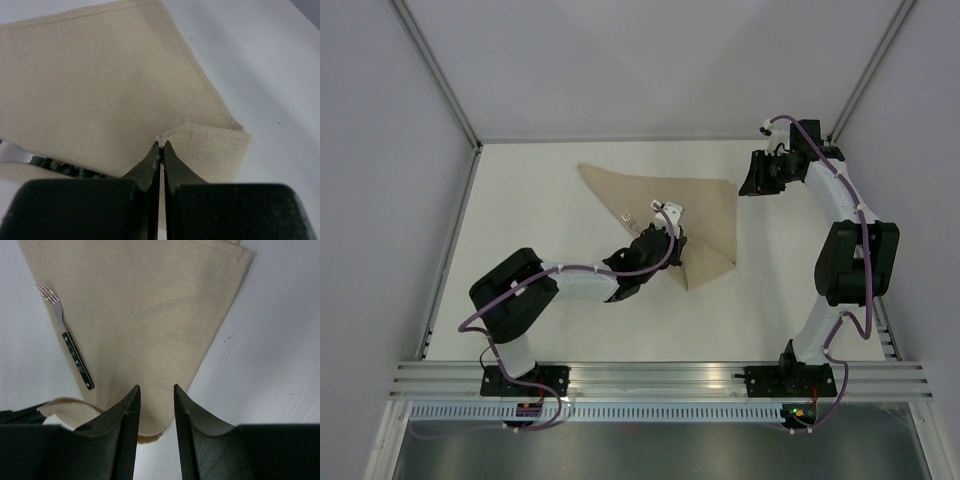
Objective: Fold the napkin, place the utensils inside, and roll it up
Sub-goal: Fold the napkin
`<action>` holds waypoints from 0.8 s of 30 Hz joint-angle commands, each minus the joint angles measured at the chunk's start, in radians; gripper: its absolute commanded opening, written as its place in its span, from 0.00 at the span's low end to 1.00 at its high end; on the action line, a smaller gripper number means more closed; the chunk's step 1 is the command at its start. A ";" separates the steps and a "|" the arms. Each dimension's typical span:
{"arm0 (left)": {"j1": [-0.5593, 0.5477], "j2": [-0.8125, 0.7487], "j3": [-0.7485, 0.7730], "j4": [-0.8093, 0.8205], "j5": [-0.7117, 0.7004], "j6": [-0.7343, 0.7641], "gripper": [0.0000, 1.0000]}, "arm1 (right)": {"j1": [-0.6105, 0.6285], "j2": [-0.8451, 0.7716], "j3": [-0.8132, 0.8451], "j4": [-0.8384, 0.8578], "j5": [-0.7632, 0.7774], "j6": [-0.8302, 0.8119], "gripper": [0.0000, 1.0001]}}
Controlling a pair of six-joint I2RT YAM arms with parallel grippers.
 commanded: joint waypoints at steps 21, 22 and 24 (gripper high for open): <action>0.373 0.026 0.010 -0.179 0.163 -0.316 0.02 | -0.004 -0.052 -0.010 0.027 -0.018 0.014 0.39; 0.376 0.034 0.018 -0.183 0.162 -0.315 0.02 | -0.004 -0.054 -0.010 0.027 -0.018 0.014 0.39; 0.382 0.038 0.024 -0.195 0.148 -0.318 0.02 | -0.003 -0.054 -0.010 0.027 -0.019 0.016 0.39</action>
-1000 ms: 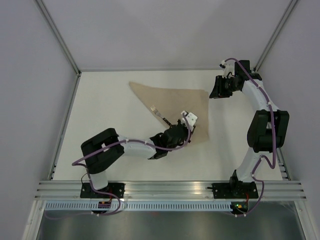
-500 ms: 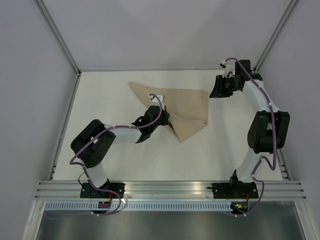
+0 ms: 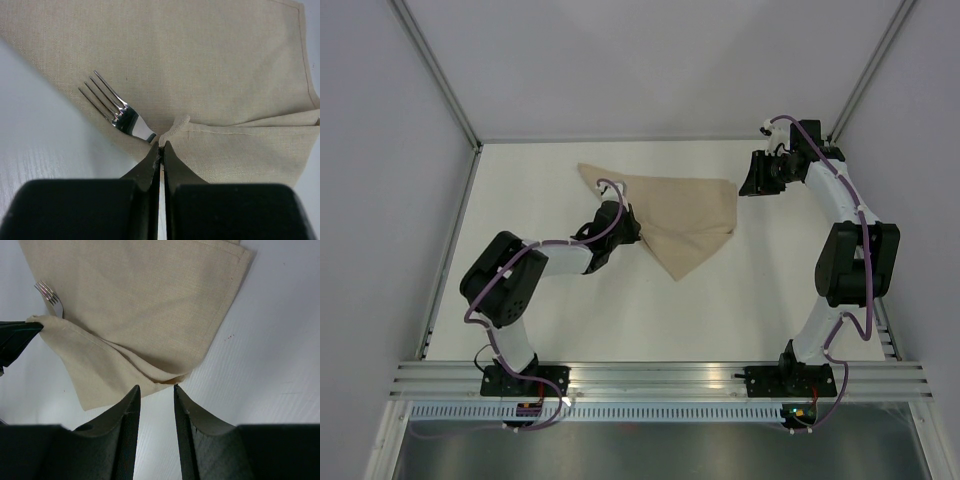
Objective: Fold the napkin, place the utensils inside, and roll it up
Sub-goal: Fold the napkin
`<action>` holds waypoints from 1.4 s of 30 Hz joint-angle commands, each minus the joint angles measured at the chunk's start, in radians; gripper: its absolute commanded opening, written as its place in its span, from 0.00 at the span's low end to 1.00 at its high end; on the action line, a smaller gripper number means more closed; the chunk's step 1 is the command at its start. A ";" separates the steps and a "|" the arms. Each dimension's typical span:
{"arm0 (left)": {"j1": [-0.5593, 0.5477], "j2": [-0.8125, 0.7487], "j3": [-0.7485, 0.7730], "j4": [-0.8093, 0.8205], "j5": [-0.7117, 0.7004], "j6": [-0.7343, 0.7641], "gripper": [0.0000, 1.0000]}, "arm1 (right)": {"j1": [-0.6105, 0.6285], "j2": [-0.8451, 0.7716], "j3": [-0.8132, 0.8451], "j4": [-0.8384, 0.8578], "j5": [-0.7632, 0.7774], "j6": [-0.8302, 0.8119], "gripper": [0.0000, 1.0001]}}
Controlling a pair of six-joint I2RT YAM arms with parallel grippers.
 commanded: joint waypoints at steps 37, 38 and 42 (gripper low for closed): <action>0.129 0.087 0.131 -0.053 0.100 -0.068 0.02 | -0.003 -0.041 -0.010 0.023 -0.019 0.008 0.39; 0.133 0.090 0.132 -0.058 0.103 -0.069 0.02 | -0.003 -0.041 -0.010 0.021 -0.019 0.008 0.39; 0.141 0.087 0.135 -0.061 0.105 -0.069 0.02 | -0.003 -0.041 -0.009 0.023 -0.021 0.008 0.39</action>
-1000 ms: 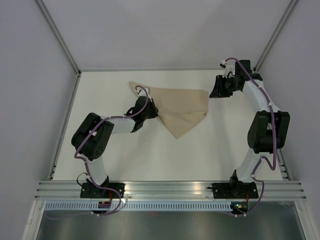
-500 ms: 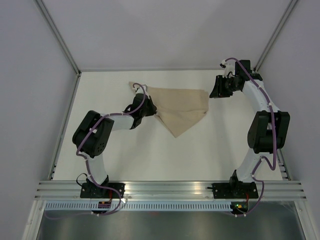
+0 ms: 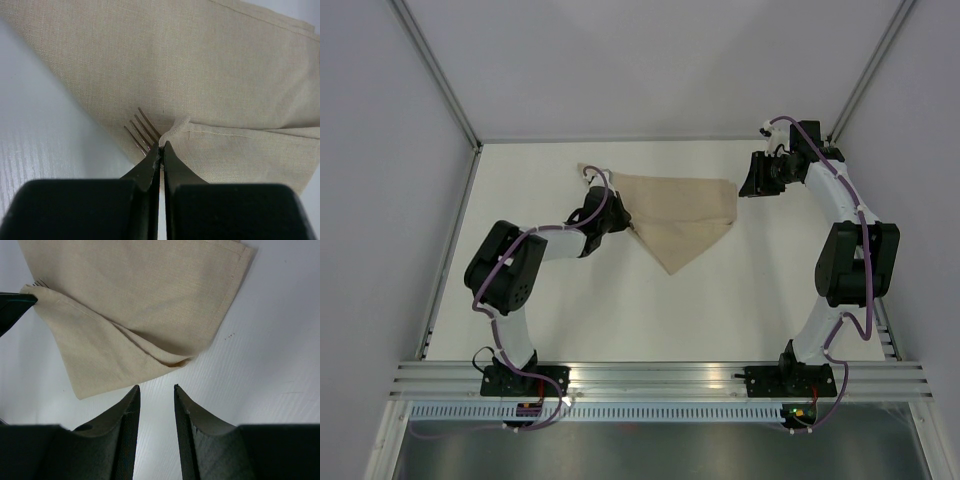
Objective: Fold the napkin, place the utensils inside, and roll it up
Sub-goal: Fold the napkin
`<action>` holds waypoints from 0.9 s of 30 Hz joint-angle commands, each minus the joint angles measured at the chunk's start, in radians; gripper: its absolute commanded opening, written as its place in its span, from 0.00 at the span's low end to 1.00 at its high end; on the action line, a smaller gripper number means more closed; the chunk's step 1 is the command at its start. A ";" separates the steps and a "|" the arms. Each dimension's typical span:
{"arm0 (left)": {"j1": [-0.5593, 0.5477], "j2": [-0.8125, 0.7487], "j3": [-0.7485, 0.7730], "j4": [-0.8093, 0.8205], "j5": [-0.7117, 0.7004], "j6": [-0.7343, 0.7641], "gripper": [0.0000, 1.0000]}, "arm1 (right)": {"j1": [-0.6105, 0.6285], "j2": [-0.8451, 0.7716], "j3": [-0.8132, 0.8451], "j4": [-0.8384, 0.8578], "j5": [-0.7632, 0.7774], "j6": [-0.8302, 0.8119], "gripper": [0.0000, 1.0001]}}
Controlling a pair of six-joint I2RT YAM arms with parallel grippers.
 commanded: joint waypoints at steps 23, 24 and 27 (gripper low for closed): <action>0.067 -0.057 0.069 -0.022 0.016 0.001 0.55 | -0.003 -0.035 -0.001 0.016 -0.020 0.001 0.40; 0.076 -0.068 0.075 -0.025 0.016 0.001 0.57 | -0.001 -0.036 0.001 0.016 -0.020 0.001 0.40; 0.131 -0.071 0.108 -0.042 0.021 -0.014 0.62 | -0.003 -0.036 0.004 0.013 -0.020 0.001 0.40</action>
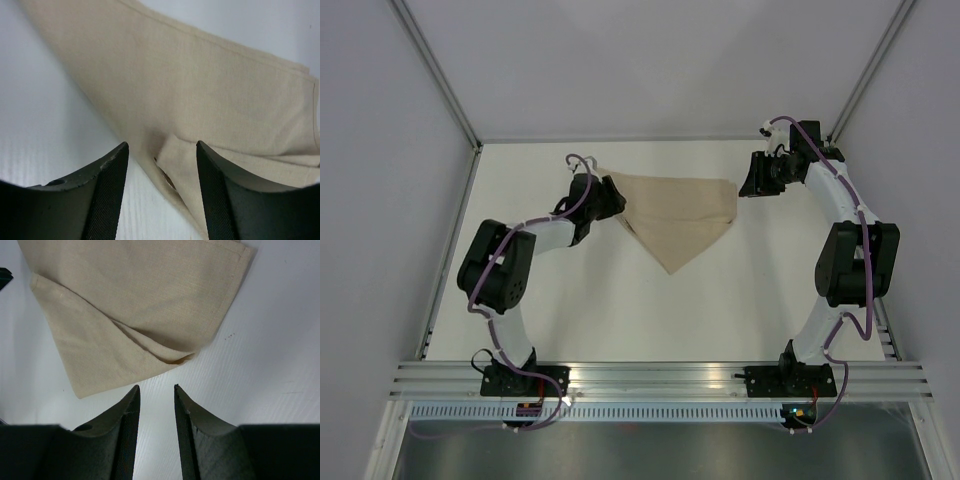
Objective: Fold the napkin, place the utensils inside, and roll it up
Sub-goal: Fold the napkin
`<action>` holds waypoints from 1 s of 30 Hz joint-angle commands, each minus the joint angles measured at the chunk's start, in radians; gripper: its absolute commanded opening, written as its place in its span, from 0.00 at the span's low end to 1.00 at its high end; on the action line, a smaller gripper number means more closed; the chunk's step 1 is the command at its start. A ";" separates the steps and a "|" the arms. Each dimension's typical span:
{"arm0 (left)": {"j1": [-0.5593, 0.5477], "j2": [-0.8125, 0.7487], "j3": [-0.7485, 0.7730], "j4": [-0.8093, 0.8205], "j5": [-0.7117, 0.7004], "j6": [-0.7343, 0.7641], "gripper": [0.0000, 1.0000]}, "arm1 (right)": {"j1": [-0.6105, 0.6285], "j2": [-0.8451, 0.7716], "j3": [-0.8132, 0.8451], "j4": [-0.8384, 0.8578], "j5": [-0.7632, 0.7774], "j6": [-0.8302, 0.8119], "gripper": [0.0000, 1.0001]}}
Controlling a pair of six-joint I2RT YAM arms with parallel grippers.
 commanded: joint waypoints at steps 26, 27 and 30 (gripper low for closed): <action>0.332 0.393 0.580 -0.198 0.216 -0.114 0.65 | 0.000 -0.010 0.011 0.013 -0.036 -0.003 0.39; 0.332 0.398 0.581 -0.193 0.216 -0.122 0.64 | 0.000 -0.010 0.010 0.013 -0.036 -0.003 0.39; 0.332 0.420 0.590 -0.181 0.221 -0.146 0.61 | 0.002 -0.009 0.008 0.014 -0.036 -0.003 0.39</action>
